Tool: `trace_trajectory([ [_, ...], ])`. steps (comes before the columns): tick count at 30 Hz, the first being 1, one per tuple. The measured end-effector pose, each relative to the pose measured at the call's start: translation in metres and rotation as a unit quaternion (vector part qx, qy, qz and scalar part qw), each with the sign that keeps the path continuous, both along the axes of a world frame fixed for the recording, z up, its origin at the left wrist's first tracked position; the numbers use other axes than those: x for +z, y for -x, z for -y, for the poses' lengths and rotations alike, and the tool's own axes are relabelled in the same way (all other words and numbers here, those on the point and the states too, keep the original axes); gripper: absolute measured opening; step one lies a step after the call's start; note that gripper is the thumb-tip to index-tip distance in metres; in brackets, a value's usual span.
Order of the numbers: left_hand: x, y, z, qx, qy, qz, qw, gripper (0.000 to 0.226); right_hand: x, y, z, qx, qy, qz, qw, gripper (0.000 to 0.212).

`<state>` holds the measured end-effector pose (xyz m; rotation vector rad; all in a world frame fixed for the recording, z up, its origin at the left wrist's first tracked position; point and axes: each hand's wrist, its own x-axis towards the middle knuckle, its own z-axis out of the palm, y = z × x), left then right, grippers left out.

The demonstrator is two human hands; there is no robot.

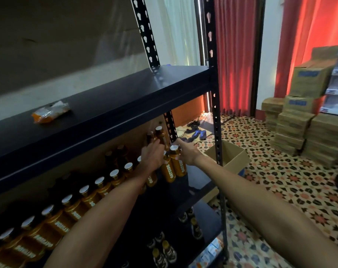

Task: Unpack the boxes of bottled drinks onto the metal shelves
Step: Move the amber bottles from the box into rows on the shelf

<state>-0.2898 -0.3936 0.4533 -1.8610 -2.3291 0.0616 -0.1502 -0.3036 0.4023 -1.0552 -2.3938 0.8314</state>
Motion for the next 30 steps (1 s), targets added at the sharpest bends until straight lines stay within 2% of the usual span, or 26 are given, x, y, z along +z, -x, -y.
trace_trajectory([
  [6, 0.0, 0.013, -0.007, 0.039, -0.006, 0.054, 0.998, 0.047, 0.003, 0.019, -0.007, 0.019, -0.001, -0.001, 1.0, 0.037],
  [10, -0.001, 0.022, -0.011, 0.059, 0.003, 0.097, 0.993, 0.045, -0.001, 0.031, -0.015, 0.026, 0.011, 0.0, 1.0, 0.047],
  [17, -0.004, 0.028, -0.008, 0.076, 0.014, 0.087, 0.993, 0.04, 0.003, 0.037, -0.008, 0.038, 0.03, -0.015, 0.999, 0.045],
  [21, -0.003, 0.026, -0.005, 0.084, 0.011, 0.103, 0.991, 0.037, 0.004, 0.038, -0.01, 0.049, 0.039, -0.024, 0.998, 0.036],
  [27, -0.004, 0.015, 0.007, 0.077, -0.006, 0.039, 0.996, 0.034, 0.007, 0.036, -0.007, 0.057, 0.039, -0.022, 0.997, 0.032],
  [30, -0.01, 0.014, 0.015, 0.088, -0.023, 0.002, 0.996, 0.055, 0.013, 0.033, -0.003, 0.079, 0.036, -0.003, 0.996, 0.049],
])
